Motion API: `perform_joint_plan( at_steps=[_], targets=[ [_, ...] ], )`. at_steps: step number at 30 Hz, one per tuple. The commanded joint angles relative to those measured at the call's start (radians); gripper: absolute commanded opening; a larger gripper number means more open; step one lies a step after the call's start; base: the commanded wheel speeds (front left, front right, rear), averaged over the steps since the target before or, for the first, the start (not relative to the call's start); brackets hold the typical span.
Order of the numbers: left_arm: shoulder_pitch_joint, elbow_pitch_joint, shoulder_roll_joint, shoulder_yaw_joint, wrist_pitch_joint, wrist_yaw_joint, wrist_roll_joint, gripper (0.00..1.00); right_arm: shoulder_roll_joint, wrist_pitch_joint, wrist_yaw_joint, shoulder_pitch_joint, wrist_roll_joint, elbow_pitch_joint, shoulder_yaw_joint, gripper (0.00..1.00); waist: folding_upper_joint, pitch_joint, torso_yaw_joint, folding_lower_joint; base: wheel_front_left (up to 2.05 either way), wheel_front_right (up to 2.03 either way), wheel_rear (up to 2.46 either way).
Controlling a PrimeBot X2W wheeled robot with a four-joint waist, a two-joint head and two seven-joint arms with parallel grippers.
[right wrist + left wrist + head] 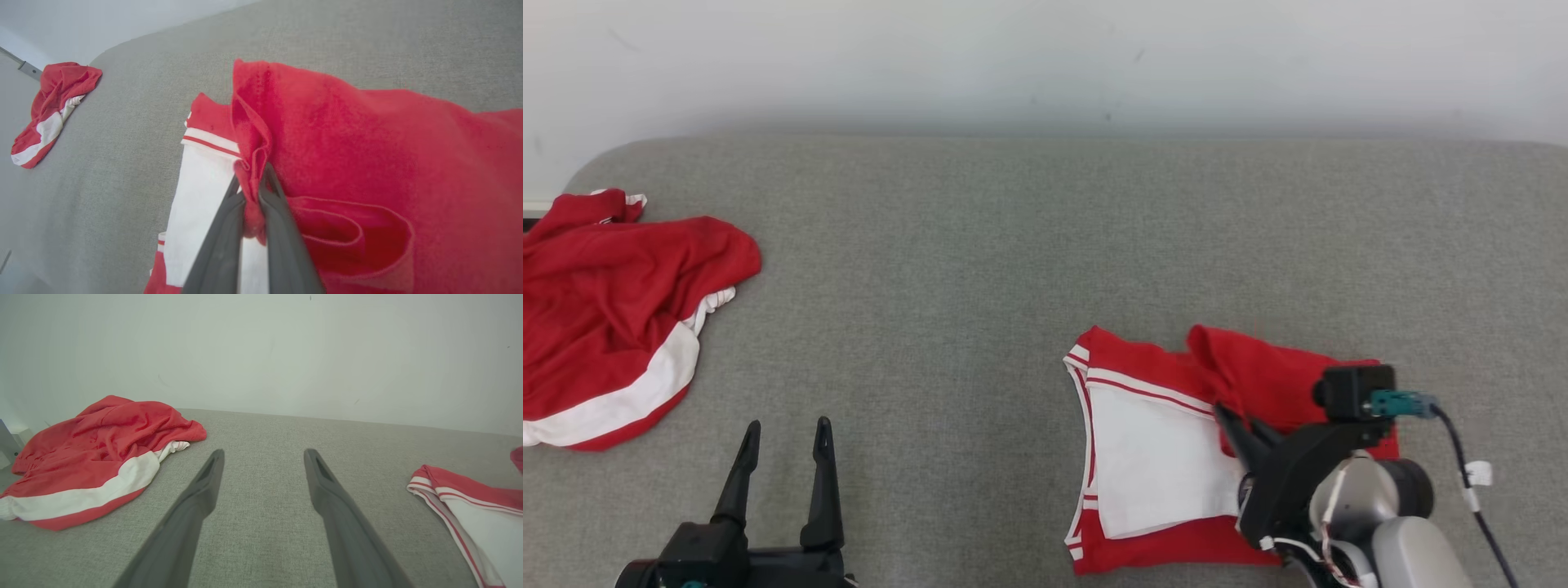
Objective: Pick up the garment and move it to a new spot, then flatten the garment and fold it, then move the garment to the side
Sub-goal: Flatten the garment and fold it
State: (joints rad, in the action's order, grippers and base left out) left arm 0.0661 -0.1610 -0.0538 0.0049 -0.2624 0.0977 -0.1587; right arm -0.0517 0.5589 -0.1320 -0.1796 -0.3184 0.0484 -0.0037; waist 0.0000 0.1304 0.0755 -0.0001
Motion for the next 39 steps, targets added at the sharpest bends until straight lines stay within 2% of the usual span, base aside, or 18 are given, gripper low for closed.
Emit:
perform_joint_plan(
  at_steps=[1, 8, 19, 20, 21, 25, 28, 30, 33, 39],
  targets=[
    [0.000, -0.003, 0.002, 0.000, -0.003, 0.003, -0.001, 1.00, 0.003, -0.013, 0.002, -0.010, -0.024, 0.016, 0.024, 0.00, 0.0000, 0.000, 0.005, 0.0001, 0.00, 0.00, 0.00],
    [-0.006, -0.001, 0.003, -0.004, -0.003, 0.003, -0.002, 1.00, 0.003, -0.043, 0.002, -0.050, -0.048, 0.091, 0.131, 0.00, 0.0000, 0.000, 0.021, 0.0001, 0.00, 0.00, 0.00],
    [-0.015, -0.009, 0.004, -0.011, -0.003, 0.002, -0.008, 1.00, 0.003, -0.100, 0.002, -0.099, -0.089, 0.227, 0.206, 0.00, 0.0000, -0.008, 0.038, 0.0001, 0.00, 0.00, 0.00],
    [-0.015, -0.011, 0.004, -0.013, -0.003, 0.002, -0.009, 1.00, 0.003, -0.104, 0.002, -0.105, -0.086, 0.239, 0.216, 0.34, 0.0000, -0.008, 0.039, 0.0001, 0.00, 0.00, 0.00],
    [-0.015, -0.012, 0.004, -0.015, -0.003, 0.002, -0.010, 1.00, 0.003, -0.109, 0.002, -0.108, -0.093, 0.250, 0.219, 1.00, 0.0000, -0.010, 0.041, 0.0001, 0.00, 0.00, 0.00],
    [-0.017, -0.014, 0.004, -0.017, -0.003, -0.001, -0.009, 1.00, 0.003, -0.137, 0.002, -0.123, -0.163, 0.250, 0.250, 1.00, 0.0000, -0.012, 0.044, 0.0001, 0.00, 0.00, 0.00],
    [-0.024, -0.014, 0.004, -0.013, -0.003, -0.003, -0.005, 1.00, 0.003, -0.136, 0.002, -0.141, -0.252, 0.184, 0.299, 1.00, 0.0000, -0.016, 0.040, 0.0001, 0.00, 0.00, 0.00],
    [-0.025, -0.013, 0.004, -0.009, -0.003, -0.003, -0.001, 1.00, 0.001, -0.150, 0.002, -0.150, -0.282, 0.125, 0.295, 1.00, 0.0000, -0.019, 0.037, 0.0001, 0.00, 0.00, 0.00],
    [-0.029, -0.008, 0.004, -0.006, -0.003, -0.003, -0.001, 1.00, 0.000, -0.173, 0.002, -0.145, -0.213, 0.050, 0.220, 1.00, 0.0000, -0.022, 0.033, 0.0001, 0.00, 0.00, 0.00],
    [-0.027, -0.004, 0.004, -0.012, -0.003, -0.004, -0.010, 1.00, 0.001, -0.171, 0.002, -0.076, 0.011, -0.017, -0.025, 1.00, 0.0000, -0.015, 0.031, 0.0001, 0.00, 0.00, 0.00]
  ],
)
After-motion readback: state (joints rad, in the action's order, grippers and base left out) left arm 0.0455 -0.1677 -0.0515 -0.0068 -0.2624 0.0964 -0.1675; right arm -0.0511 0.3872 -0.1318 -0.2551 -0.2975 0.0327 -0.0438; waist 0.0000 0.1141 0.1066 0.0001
